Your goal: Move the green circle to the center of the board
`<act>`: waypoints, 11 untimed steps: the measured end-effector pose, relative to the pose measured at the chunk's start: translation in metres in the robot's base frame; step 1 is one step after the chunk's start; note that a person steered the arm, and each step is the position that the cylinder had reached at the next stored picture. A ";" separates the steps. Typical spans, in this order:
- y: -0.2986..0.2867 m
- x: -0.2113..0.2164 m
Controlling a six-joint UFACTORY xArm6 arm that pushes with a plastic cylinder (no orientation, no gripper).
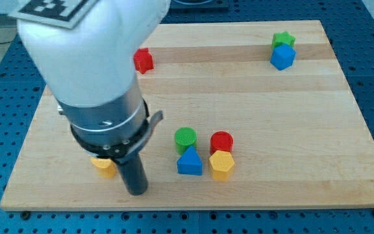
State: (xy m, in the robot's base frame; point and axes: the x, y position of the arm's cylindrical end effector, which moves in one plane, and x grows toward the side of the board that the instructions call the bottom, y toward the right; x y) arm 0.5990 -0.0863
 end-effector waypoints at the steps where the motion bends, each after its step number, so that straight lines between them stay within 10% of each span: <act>1: 0.029 0.000; 8: 0.062 -0.113; 11: 0.065 -0.026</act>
